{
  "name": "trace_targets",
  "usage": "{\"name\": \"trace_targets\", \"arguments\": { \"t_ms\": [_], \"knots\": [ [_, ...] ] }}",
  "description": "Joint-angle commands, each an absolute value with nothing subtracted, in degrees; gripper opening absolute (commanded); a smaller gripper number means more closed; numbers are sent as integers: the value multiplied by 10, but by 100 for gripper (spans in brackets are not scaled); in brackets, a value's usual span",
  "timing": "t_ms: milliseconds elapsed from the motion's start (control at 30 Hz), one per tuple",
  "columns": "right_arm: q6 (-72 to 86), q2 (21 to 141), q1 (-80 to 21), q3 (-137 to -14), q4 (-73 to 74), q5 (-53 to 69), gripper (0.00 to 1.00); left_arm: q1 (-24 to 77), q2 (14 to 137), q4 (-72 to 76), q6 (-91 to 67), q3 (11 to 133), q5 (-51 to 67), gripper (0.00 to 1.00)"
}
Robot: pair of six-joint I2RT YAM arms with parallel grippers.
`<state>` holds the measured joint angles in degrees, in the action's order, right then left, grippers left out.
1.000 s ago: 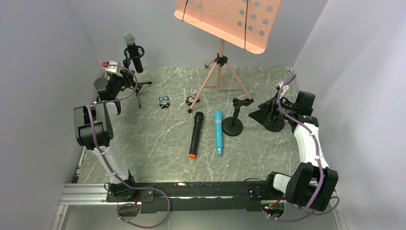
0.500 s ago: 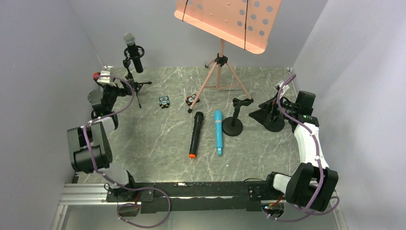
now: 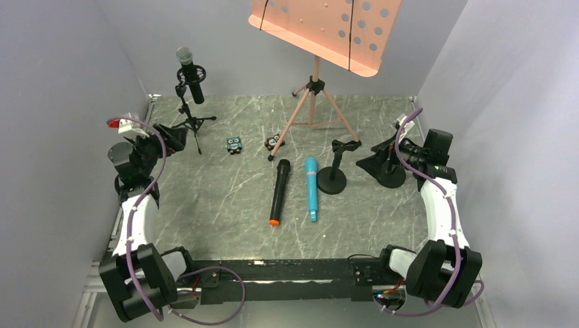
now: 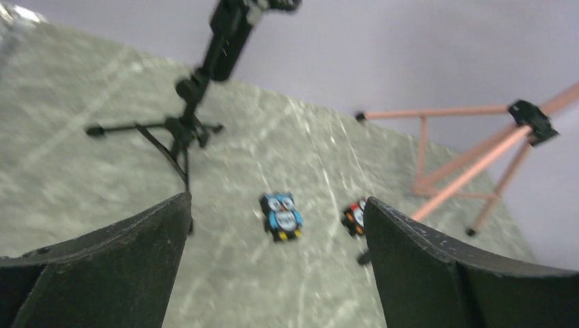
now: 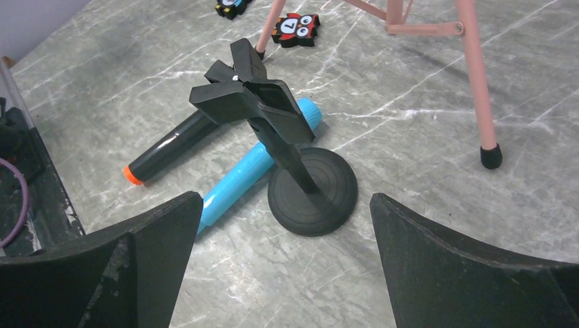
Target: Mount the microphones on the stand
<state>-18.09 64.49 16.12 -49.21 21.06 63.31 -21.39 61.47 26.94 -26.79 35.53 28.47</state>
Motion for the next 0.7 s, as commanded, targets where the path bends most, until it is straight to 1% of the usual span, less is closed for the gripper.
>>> {"name": "trace_targets", "arguments": {
  "t_ms": [0,133,200,267,367,400,467,567,600,667],
  "knots": [
    [-248,633,176,-526,245,632,100,-233,585,133,-354,374,434,99],
    [-307,644,189,-567,315,629,100,-232,554,157,-402,331,518,99],
    [-348,656,189,-615,381,622,100,-224,537,77,-356,340,525,99],
    [-396,666,187,-668,469,612,100,-183,510,-41,-266,367,466,99],
    [-398,679,188,-737,545,582,100,-110,478,-142,-161,385,369,99],
    [-375,682,187,-756,552,549,100,-97,469,-169,-139,385,352,99],
    [-286,684,188,-767,517,460,100,-78,455,-192,-116,382,322,99],
    [-189,683,198,-740,439,310,100,-62,438,-191,-110,384,321,99],
    [-173,685,205,-730,422,282,100,-62,435,-186,-113,383,327,99],
    [-174,698,219,-729,421,265,100,-62,431,-185,-117,382,334,99]
  ]
}}
